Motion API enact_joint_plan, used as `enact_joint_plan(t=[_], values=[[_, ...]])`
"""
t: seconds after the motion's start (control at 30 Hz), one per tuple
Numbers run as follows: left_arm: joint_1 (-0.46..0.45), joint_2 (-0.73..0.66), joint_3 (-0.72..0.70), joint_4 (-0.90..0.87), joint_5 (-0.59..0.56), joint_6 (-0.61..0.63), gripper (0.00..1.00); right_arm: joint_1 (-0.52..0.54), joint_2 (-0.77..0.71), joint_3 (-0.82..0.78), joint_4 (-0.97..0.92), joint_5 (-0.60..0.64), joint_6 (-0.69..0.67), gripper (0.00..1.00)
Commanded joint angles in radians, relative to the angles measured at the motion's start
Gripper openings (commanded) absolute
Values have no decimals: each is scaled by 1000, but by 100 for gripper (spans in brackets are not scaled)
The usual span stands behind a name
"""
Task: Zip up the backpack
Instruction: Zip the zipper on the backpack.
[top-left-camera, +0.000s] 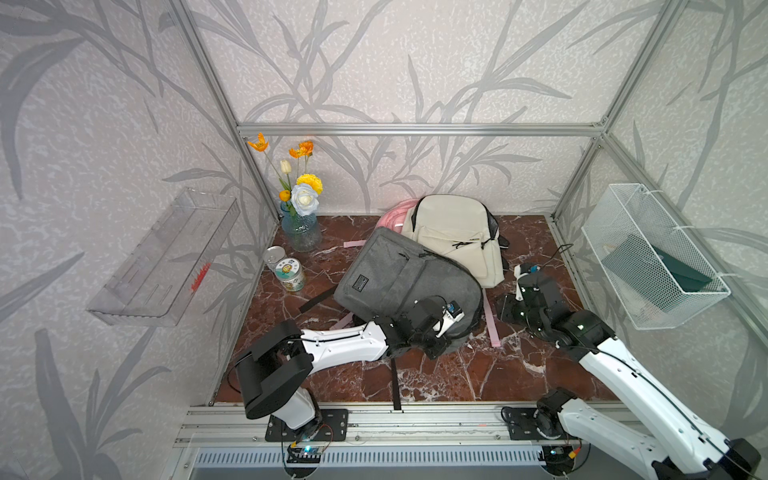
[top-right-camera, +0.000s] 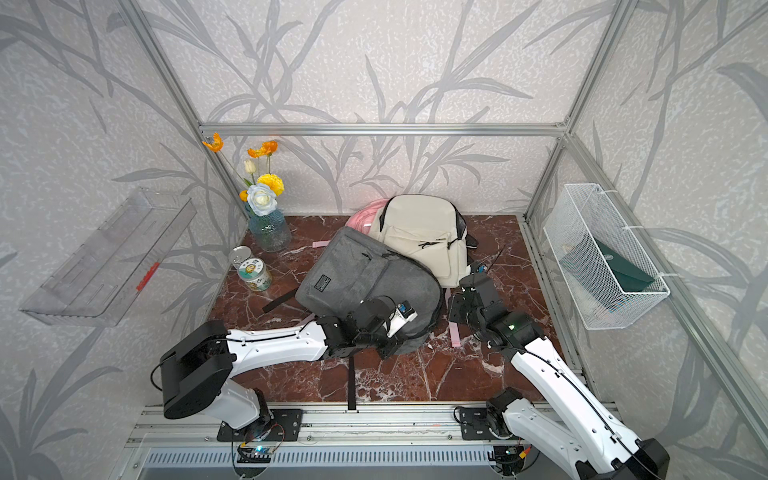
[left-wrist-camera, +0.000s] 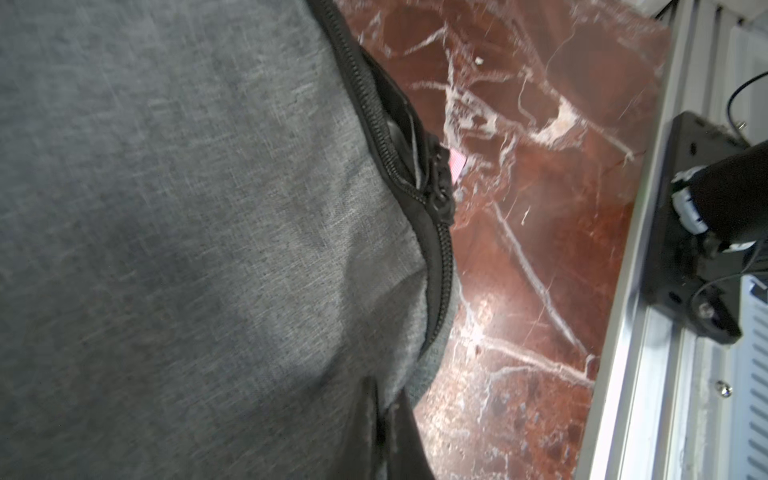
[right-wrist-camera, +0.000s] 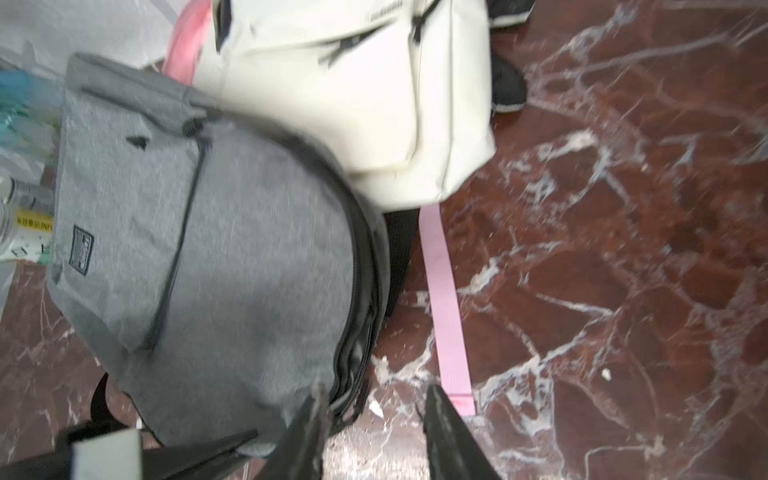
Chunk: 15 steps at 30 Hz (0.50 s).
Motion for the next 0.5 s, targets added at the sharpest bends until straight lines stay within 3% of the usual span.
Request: enact_joint_plan(t=[0.0, 0.2, 0.33, 0.47], values=[[-15, 10, -15, -96, -46, -9, 0, -65, 18, 35, 8, -50, -37, 43], [-27, 7, -19, -80, -62, -14, 0, -79, 148, 34, 75, -238, -8, 41], [-34, -2, -21, -81, -79, -14, 0, -6, 205, -15, 142, -243, 33, 39], [-40, -11, -22, -78, -83, -18, 0, -3, 252, -53, 197, -251, 100, 37]])
